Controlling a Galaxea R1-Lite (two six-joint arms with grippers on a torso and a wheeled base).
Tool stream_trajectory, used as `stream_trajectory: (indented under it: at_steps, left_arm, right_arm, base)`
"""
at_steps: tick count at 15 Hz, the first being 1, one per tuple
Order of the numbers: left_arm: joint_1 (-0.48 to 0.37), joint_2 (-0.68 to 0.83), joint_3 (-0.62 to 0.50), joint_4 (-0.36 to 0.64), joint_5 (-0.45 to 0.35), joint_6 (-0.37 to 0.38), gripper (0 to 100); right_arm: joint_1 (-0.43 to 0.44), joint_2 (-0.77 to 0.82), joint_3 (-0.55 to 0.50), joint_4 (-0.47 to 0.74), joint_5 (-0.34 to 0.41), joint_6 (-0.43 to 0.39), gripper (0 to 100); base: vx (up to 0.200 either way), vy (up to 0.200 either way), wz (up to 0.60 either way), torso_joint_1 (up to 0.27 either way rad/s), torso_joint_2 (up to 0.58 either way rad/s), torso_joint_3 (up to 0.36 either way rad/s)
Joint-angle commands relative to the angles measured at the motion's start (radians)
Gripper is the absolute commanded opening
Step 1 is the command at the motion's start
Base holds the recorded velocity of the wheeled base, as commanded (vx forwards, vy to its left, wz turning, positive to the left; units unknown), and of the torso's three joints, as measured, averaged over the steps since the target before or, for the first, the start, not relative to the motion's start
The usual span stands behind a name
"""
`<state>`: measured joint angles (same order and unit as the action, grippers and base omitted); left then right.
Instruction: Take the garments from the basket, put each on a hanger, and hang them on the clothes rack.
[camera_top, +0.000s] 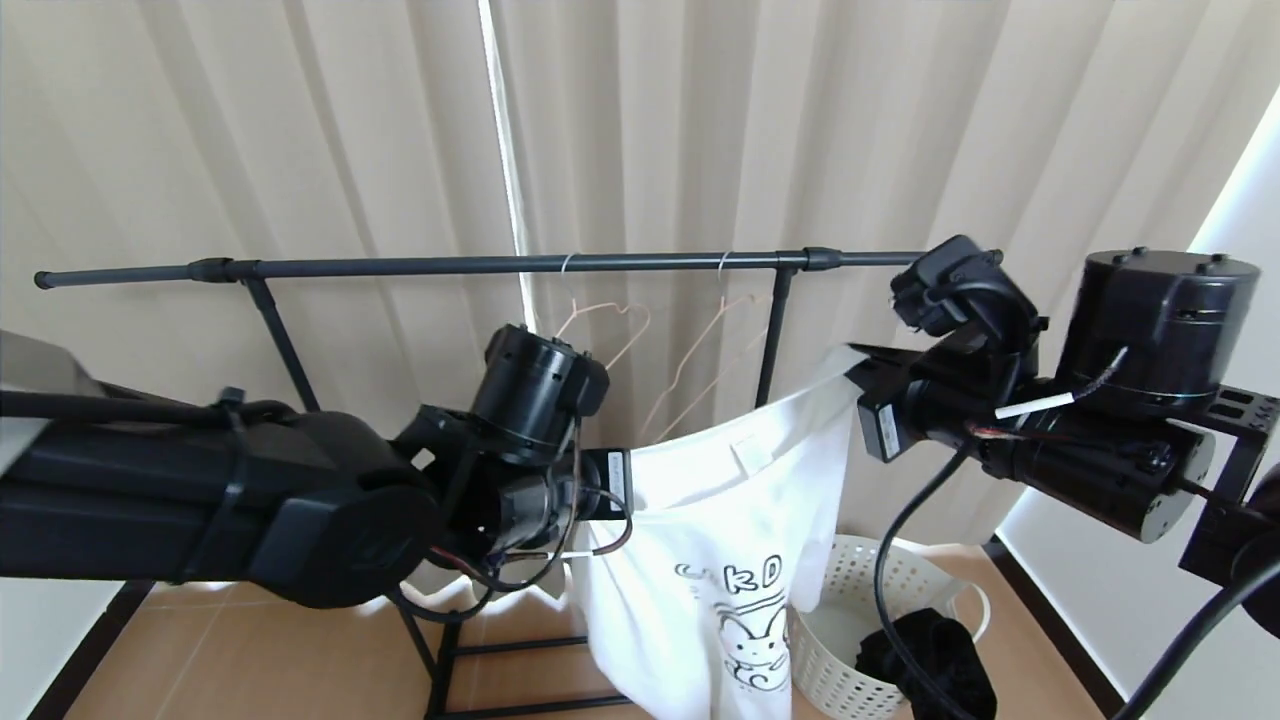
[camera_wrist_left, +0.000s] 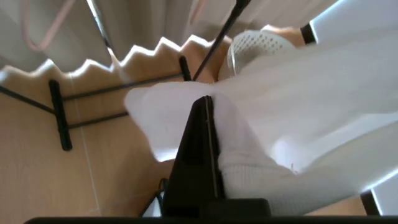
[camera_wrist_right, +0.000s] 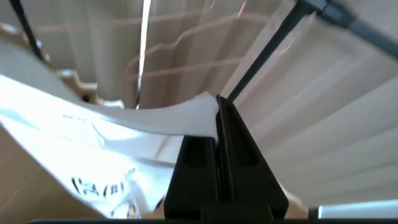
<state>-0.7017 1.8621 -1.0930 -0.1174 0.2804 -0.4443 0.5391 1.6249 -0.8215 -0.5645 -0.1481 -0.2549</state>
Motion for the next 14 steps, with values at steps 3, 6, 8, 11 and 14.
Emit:
stream_trajectory:
  at_steps: [3, 6, 8, 11, 14]
  left_arm:
    - [0.008, -0.087, -0.062, 0.005, 0.052, 0.038, 0]
    - [0.048, -0.092, -0.151, 0.088, 0.082, 0.041, 0]
    - [0.071, -0.092, -0.16, 0.091, 0.105, 0.039, 0]
    - [0.074, -0.092, -0.156, 0.091, 0.106, 0.039, 0]
    - [0.074, -0.093, -0.154, 0.09, 0.109, 0.039, 0]
  right_arm:
    - [-0.007, 0.02, -0.337, 0.545, 0.073, 0.319, 0]
    - [-0.071, 0.03, -0.559, 0.833, 0.291, 0.525, 0]
    - [-0.07, 0.02, -0.531, 0.807, 0.236, 0.523, 0]
    - [-0.064, 0.015, -0.515, 0.764, 0.214, 0.523, 0]
    - [-0.054, 0.012, -0.487, 0.73, 0.213, 0.503, 0]
  base:
    - [0.0, 0.0, 0.0, 0.0, 0.0, 0.0]
    - [0.0, 0.0, 0.0, 0.0, 0.0, 0.0]
    - [0.0, 0.0, 0.0, 0.0, 0.0, 0.0]
    - [0.0, 0.0, 0.0, 0.0, 0.0, 0.0]
    - [0.0, 0.0, 0.0, 0.0, 0.0, 0.0]
